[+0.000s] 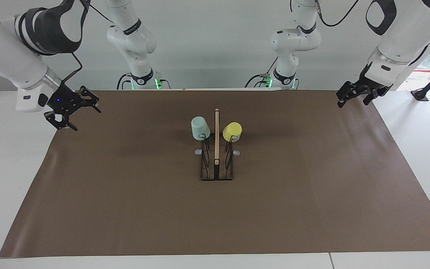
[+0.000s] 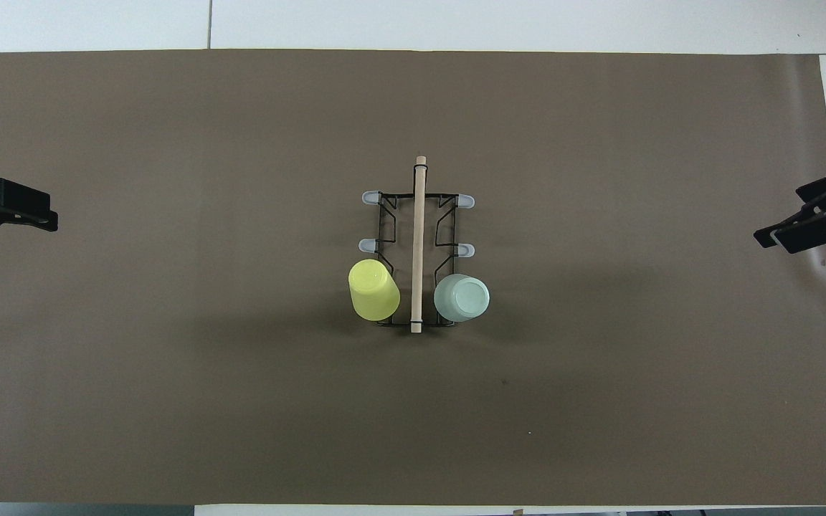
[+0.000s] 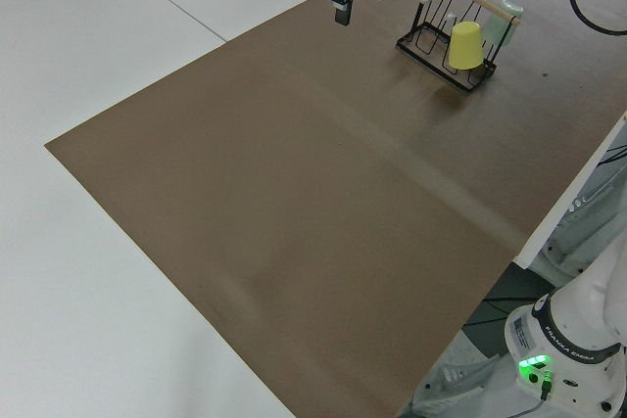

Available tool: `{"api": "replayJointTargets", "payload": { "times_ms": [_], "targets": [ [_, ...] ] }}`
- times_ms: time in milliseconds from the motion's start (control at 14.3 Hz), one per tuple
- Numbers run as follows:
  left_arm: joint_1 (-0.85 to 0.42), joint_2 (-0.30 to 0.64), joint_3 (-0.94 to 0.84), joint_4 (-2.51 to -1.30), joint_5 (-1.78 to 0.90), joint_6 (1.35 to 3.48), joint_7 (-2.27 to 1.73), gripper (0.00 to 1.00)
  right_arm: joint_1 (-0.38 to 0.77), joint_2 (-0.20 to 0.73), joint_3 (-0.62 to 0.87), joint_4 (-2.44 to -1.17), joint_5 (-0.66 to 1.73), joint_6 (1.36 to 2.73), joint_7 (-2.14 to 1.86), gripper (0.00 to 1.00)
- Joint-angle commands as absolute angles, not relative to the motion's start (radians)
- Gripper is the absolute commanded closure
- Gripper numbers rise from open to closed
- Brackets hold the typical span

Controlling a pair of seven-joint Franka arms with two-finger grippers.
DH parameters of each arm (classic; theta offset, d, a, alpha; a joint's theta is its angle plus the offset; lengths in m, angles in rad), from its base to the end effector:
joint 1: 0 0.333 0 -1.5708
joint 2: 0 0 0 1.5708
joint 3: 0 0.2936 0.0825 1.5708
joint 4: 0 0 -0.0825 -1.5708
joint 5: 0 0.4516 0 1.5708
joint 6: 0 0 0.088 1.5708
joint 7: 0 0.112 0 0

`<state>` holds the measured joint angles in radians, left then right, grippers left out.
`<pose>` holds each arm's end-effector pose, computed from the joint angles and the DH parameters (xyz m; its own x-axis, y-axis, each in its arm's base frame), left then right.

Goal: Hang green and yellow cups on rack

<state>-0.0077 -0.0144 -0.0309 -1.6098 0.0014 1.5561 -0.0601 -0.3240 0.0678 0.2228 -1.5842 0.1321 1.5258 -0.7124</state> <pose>0.6148 -0.0237 0.5837 0.9990 0.0216 -0.0391 0.0214 -0.9998 -0.0042 0.6299 -0.0521 0.5460 0.8201 0.5722 0.0019 0.5619 -0.8047 -0.1915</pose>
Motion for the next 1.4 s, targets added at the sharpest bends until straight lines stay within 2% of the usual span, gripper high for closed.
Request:
{"api": "replayJointTargets", "payload": {
  "times_ms": [0,210,490,840,1329],
  "targets": [
    [0.0,-0.04,-0.037,-1.64,0.017,1.563,-0.058,0.0,-0.284,0.069,0.226,-1.509,0.094,1.434,-0.521,0.0],
    [0.002,-0.04,-0.037,-1.64,0.017,1.563,-0.058,0.0,-0.048,0.003,0.077,-1.537,0.045,1.382,-0.209,0.0],
    [0.002,-0.041,-0.037,-1.64,0.017,1.563,-0.058,0.0,0.037,-0.064,-0.055,-1.638,0.045,1.39,-0.052,0.0],
    [0.002,-0.04,-0.037,-1.64,0.017,1.563,-0.058,0.0,0.037,-0.054,-0.068,-1.644,-0.008,1.456,-0.044,0.0],
    [0.002,-0.04,-0.037,-1.64,0.017,1.563,-0.058,0.0,0.02,-0.038,-0.069,-1.637,-0.006,1.471,-0.012,0.0]
  ]
}}
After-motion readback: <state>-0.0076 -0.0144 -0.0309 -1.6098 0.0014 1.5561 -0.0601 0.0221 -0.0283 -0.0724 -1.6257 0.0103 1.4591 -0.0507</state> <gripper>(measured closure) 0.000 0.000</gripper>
